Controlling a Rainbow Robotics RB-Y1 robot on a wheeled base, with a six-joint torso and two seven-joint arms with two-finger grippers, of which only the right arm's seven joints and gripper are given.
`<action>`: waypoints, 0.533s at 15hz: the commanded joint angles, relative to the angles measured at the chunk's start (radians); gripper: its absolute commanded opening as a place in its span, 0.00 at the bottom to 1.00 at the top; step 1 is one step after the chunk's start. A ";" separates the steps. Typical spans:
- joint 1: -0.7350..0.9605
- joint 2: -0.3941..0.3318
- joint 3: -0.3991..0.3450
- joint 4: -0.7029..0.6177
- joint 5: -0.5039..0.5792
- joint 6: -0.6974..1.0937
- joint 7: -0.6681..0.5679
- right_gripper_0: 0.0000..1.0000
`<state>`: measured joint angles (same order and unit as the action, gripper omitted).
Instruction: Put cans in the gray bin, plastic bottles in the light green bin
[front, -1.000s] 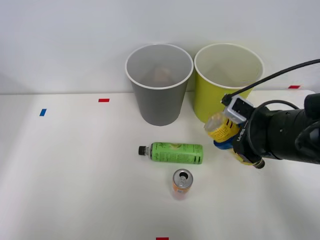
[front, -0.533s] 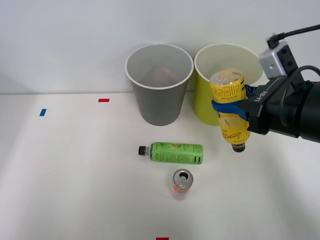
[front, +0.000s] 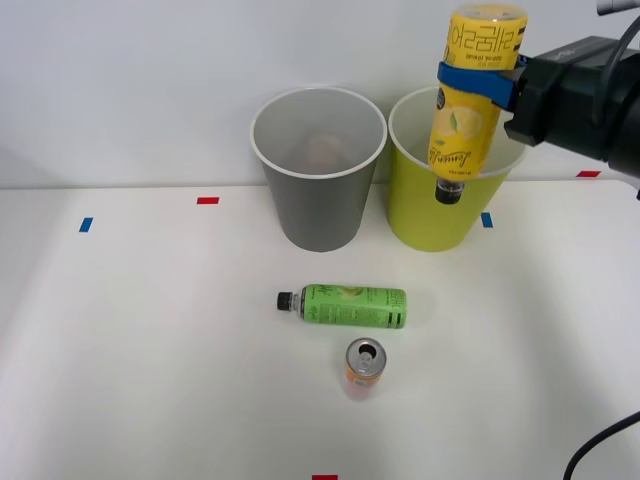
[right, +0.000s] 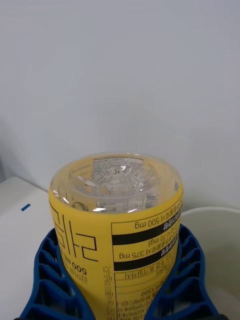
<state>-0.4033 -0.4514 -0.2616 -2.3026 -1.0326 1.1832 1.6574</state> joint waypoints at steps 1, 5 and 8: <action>-0.065 -0.012 0.013 0.121 0.046 -0.117 0.005 0.00; -0.126 0.010 0.079 0.276 0.193 -0.290 0.010 0.00; -0.181 0.019 0.104 0.354 0.287 -0.295 0.019 0.00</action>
<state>-0.5686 -0.4370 -0.1649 -1.9696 -0.7684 0.8888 1.6731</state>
